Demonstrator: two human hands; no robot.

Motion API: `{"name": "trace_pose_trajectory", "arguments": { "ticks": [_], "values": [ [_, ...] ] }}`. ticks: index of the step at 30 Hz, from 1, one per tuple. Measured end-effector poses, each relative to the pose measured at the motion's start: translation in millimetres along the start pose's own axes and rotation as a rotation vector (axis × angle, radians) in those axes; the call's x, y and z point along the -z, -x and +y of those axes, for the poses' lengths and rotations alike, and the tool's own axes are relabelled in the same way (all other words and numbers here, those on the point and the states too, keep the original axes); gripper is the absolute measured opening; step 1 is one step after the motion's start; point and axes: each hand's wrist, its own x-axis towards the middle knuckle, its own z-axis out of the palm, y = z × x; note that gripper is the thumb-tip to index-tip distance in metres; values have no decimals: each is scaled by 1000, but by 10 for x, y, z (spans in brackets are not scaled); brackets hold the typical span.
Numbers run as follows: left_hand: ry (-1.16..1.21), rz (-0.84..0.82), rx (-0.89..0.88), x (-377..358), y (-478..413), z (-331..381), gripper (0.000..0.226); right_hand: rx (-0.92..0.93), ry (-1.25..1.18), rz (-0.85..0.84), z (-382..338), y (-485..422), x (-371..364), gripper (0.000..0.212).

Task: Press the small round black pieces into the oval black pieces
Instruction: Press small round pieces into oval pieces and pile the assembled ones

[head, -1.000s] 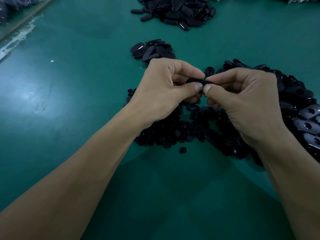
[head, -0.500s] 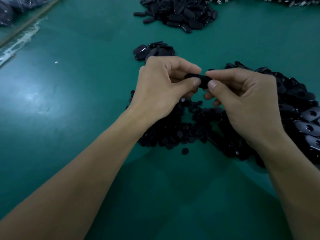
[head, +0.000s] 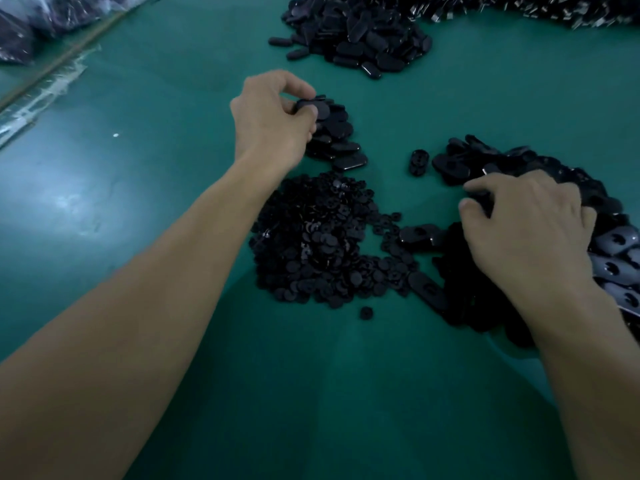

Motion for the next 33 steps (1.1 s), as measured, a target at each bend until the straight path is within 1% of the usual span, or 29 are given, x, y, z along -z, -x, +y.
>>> {"name": "trace_pose_trajectory", "arguments": {
  "ticks": [5, 9, 13, 15, 17, 20, 21, 24, 29, 31, 33],
  "values": [
    [-111, 2, -13, -58, -106, -75, 11, 12, -74, 35, 36, -36, -4, 28],
    [-227, -15, -17, -65, -137, -83, 15, 53, -195, 90, 20, -47, -5, 29],
    [-310, -4, -87, -75, -62, -102, 29, 53, -283, 155, 2, -60, -7, 27],
    [-338, 8, -144, -76, 25, -74, 23, 73, -313, 148, 2, -73, -6, 24],
    [-288, -27, -180, -85, 134, -13, 9, 115, -375, 143, -23, -51, -1, 17],
    [-150, -128, -205, -96, 303, 98, 10, 169, -438, 143, -79, -2, 7, 10],
    [-118, -161, -215, -100, 350, 125, 10, 169, -439, 148, -75, -2, -3, 11],
    [-75, -229, -243, -116, 480, 155, 9, 140, -350, 167, -32, -34, -7, 23],
    [-41, -220, -254, -88, 605, 118, 10, 80, -333, 88, 21, -36, -18, 35],
    [-32, -209, -249, -61, 634, 111, 11, 66, -354, 68, 55, -47, -28, 29],
    [-24, -192, -242, -33, 660, 111, 11, 88, -372, 99, 68, -67, -29, 21]
  ]
}}
